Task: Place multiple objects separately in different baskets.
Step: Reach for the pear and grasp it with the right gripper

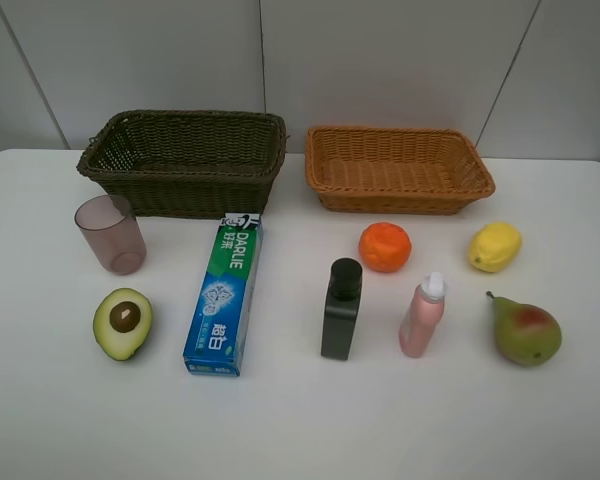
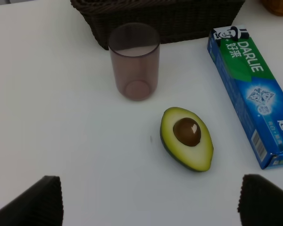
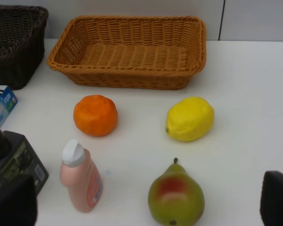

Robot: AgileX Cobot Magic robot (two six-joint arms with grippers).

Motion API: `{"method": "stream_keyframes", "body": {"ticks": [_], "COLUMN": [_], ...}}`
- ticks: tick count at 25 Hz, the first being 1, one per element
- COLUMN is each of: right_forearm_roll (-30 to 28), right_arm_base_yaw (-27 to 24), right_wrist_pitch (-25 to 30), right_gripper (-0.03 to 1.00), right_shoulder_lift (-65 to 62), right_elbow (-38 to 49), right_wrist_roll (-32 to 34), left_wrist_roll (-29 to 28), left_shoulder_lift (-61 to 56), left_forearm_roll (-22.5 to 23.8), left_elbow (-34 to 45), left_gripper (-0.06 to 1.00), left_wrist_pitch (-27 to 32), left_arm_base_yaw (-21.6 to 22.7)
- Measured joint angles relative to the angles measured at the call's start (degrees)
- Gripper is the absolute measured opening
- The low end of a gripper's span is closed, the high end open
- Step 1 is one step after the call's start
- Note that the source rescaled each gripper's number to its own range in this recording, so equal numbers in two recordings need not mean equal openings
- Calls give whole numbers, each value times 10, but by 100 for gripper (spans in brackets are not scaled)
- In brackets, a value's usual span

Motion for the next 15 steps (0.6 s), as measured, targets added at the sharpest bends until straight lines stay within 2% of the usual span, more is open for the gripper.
{"method": "stream_keyframes", "body": {"ticks": [15], "right_forearm_roll": [0], "right_arm_base_yaw": [0], "right_wrist_pitch": [0], "right_gripper": [100], "right_shoulder_lift": [0], "right_elbow": [0], "right_wrist_roll": [0], "left_wrist_roll": [0], "left_shoulder_lift": [0], "left_forearm_roll": [0], "left_elbow": [0], "left_gripper": [98], "left_wrist_pitch": [0], "left_arm_base_yaw": [0]}}
